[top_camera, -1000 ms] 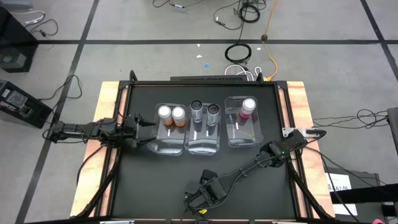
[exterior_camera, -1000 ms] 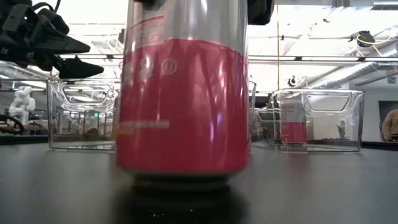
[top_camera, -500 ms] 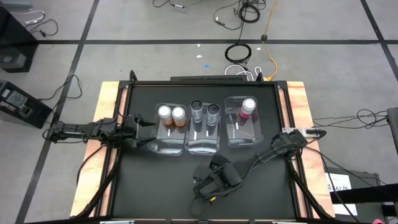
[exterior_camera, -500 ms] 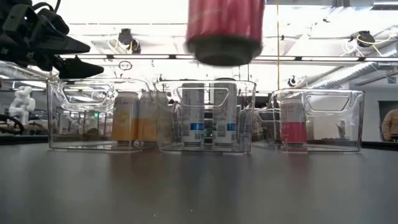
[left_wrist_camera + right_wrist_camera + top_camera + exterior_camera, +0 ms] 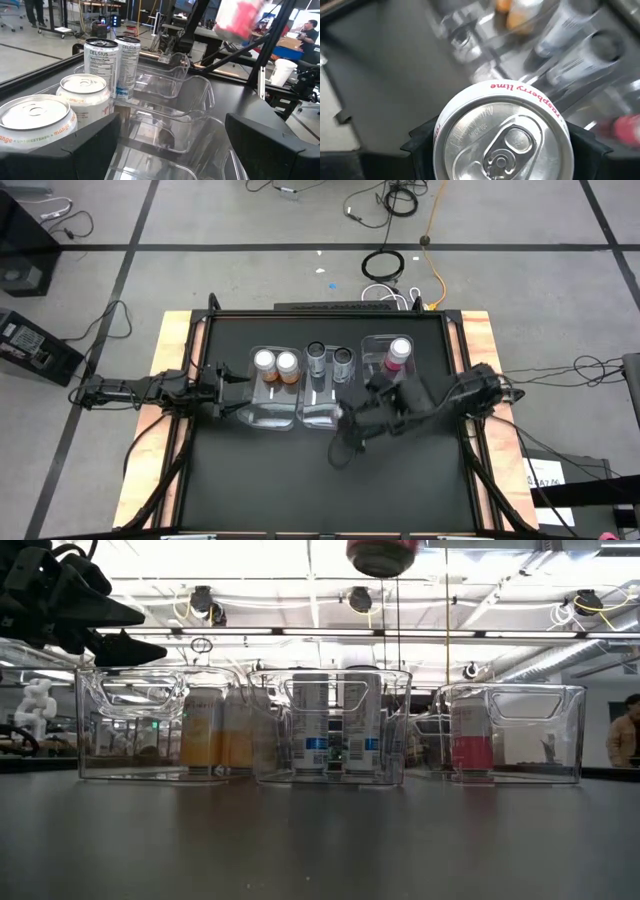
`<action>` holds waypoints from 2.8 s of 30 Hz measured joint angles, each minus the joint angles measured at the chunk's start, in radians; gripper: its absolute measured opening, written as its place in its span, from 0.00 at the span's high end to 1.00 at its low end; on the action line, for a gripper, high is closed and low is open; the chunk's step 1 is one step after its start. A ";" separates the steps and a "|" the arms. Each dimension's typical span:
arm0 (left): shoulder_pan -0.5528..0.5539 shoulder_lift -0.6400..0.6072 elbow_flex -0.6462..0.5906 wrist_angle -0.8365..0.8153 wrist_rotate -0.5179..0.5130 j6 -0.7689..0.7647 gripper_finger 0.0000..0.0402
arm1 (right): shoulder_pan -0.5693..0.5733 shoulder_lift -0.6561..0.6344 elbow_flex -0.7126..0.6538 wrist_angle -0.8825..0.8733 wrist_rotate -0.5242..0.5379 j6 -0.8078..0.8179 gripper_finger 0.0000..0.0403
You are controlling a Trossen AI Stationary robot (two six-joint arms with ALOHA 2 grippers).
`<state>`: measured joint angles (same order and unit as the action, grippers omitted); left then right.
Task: Sort soda cans
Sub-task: Put the left pink/white soda can into the right transparent bin
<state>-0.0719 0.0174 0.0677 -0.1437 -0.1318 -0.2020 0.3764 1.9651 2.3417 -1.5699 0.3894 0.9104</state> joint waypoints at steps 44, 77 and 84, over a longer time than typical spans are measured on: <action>0.000 0.000 0.000 0.000 0.000 0.000 0.08 | -0.690 -0.477 -1.116 0.614 -0.249 -0.560 0.28; 0.000 0.000 0.000 0.000 0.000 0.000 0.08 | -0.869 -0.327 -1.162 0.794 -0.370 -0.858 0.27; 0.000 0.000 0.000 0.000 0.000 0.000 0.08 | -0.869 -0.326 -1.161 0.795 -0.370 -0.871 0.18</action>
<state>-0.0720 0.0174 0.0681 -0.1436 -0.1318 -0.2020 -0.4923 1.6390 1.1805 -0.7752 0.0198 0.0391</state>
